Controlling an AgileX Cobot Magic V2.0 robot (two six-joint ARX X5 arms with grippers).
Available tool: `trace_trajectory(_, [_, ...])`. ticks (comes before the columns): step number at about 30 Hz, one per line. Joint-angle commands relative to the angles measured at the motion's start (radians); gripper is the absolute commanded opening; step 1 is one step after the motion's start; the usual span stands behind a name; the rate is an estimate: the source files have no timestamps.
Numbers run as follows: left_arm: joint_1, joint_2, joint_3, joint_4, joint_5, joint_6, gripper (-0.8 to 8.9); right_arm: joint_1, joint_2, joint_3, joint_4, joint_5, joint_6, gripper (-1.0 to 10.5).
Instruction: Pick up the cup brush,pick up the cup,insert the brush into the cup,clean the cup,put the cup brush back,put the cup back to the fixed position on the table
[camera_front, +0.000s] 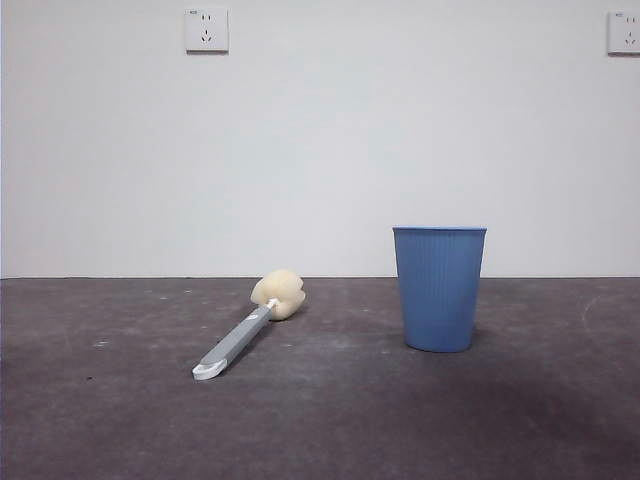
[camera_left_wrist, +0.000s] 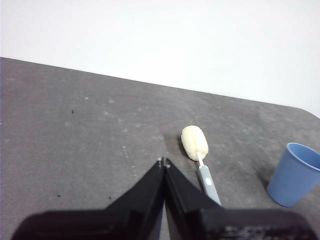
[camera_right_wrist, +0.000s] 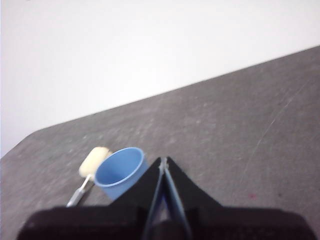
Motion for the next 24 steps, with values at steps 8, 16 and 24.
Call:
trace_trajectory(8, [0.002, 0.174, 0.257, -0.250, 0.177, 0.094, -0.06, 0.002, 0.242, 0.335, -0.368, -0.219, -0.187, -0.1])
trace_trajectory(16, [0.002, 0.328, 0.406, -0.526, 0.333, 0.267, -0.06, 0.021, 0.411, 0.537, -0.726, -0.295, -0.396, -0.1])
trace_trajectory(24, [0.000, 0.403, 0.444, -0.639, 0.359, 0.340, 0.05, 0.067, 0.460, 0.575, -0.861, -0.291, -0.465, 0.2])
